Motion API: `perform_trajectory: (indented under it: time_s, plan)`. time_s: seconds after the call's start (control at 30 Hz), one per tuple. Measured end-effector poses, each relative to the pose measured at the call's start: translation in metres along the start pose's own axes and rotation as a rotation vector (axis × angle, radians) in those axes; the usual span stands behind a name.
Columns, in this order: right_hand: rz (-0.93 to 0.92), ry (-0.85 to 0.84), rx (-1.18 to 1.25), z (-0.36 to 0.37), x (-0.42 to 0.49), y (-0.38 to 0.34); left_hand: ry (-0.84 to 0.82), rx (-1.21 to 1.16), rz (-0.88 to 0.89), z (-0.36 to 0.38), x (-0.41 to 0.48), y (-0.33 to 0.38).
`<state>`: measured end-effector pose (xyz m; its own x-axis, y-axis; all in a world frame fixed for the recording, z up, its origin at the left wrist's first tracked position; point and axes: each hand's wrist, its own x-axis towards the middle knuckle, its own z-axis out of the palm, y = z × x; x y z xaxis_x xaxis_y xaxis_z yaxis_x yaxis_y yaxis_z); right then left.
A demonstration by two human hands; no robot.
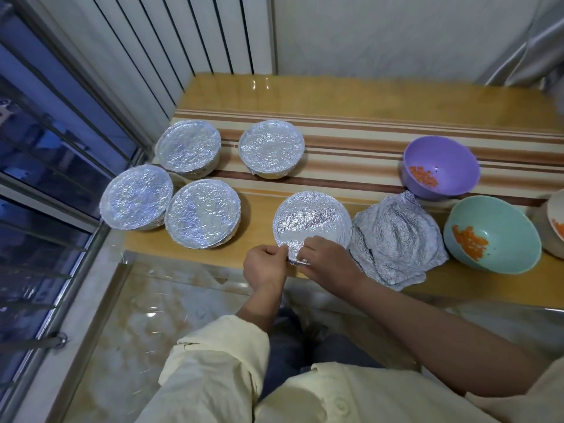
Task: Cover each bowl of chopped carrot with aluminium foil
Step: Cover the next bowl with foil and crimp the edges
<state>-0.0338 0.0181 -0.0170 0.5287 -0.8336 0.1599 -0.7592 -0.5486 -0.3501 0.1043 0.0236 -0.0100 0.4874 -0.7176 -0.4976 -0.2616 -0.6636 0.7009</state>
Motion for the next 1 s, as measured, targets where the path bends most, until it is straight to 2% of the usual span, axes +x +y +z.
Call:
perform_trajectory:
  time_s: [0.37, 1.0]
  plan:
    - [-0.051, 0.0, -0.057, -0.005, 0.002, -0.002, 0.088, 0.004, -0.043, 0.007, -0.024, 0.005]
    - [0.021, -0.002, 0.11, -0.001, 0.008, 0.006, 0.048, 0.013, -0.078, 0.01, -0.014, 0.008]
